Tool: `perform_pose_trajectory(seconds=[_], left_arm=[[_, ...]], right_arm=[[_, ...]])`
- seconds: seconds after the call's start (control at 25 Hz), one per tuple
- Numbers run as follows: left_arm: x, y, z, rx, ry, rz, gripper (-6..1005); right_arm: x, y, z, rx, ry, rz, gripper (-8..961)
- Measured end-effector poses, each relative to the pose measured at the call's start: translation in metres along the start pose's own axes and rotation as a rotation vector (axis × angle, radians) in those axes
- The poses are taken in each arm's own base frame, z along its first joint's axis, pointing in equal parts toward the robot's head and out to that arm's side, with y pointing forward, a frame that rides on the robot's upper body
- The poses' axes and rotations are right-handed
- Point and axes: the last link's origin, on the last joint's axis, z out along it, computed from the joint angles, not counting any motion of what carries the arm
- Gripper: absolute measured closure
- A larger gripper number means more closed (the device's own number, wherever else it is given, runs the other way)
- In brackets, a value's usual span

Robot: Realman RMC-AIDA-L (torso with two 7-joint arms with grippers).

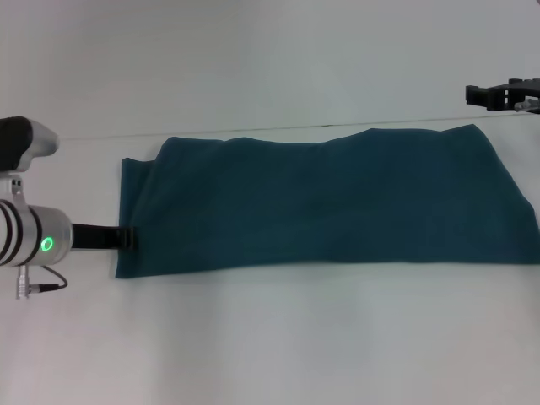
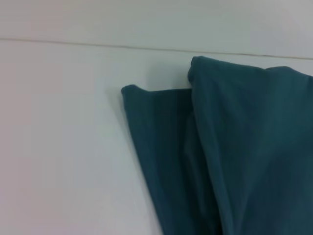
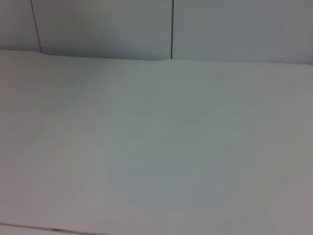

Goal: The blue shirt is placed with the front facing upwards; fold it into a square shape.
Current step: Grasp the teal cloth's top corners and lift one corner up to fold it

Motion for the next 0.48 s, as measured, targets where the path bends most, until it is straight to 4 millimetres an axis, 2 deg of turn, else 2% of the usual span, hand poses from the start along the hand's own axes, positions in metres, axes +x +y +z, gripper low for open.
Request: perform_pose_trajectory(seconds=[0.32, 0.48], left_arm=[[-0.0069, -0.0071, -0.003, 0.004, -0.008, -0.024, 970], [-0.0042, -0.0099, -0.0089, 0.015, 0.022, -0.023, 969]], right_arm=[[-0.004, 0.0058, 0.0017, -0.012, -0.005, -0.015, 187], [-0.0039, 0.0068, 0.0019, -0.015, -0.003, -0.016, 186]])
